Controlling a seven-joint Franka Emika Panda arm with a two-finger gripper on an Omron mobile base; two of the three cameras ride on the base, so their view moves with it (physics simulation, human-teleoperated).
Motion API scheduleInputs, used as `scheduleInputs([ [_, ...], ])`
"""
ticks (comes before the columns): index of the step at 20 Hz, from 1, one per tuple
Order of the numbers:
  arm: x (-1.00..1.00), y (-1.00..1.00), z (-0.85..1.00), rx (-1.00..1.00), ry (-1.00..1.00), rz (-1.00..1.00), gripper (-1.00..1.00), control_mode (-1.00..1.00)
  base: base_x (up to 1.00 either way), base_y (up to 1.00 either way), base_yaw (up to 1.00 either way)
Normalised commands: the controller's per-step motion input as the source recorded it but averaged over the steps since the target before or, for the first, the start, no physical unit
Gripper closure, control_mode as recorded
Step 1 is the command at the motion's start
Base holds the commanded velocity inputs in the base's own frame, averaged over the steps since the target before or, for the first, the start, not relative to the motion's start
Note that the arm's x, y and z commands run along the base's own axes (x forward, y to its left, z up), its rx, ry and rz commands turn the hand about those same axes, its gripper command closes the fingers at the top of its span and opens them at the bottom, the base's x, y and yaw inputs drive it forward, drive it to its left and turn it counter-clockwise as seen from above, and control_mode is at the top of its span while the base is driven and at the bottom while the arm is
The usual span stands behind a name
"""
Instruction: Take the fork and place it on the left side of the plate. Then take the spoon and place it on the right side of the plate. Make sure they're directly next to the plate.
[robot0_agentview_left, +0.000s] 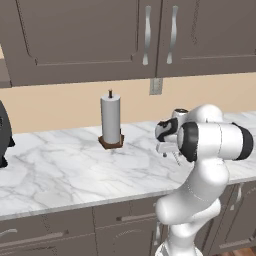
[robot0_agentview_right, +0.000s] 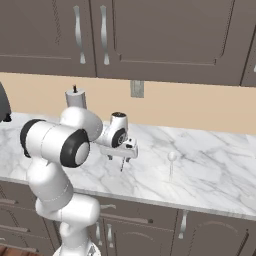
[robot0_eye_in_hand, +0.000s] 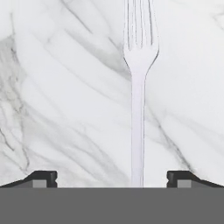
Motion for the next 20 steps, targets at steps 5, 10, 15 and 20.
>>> scheduleInputs([
  [5,0.32,-0.02,-0.26,0.0,0.0,0.01,-1.0,-1.0,0.0,0.0,0.0],
  [10,0.26,0.0,-0.28,0.0,0.0,0.02,-1.0,-1.0,0.0,0.0,0.0],
  [15,0.13,0.03,-0.35,0.0,0.0,0.01,1.0,-1.0,0.0,0.0,0.0],
  [20,-0.02,0.2,-0.31,0.0,-0.03,0.05,1.0,-1.0,0.0,0.0,0.0],
])
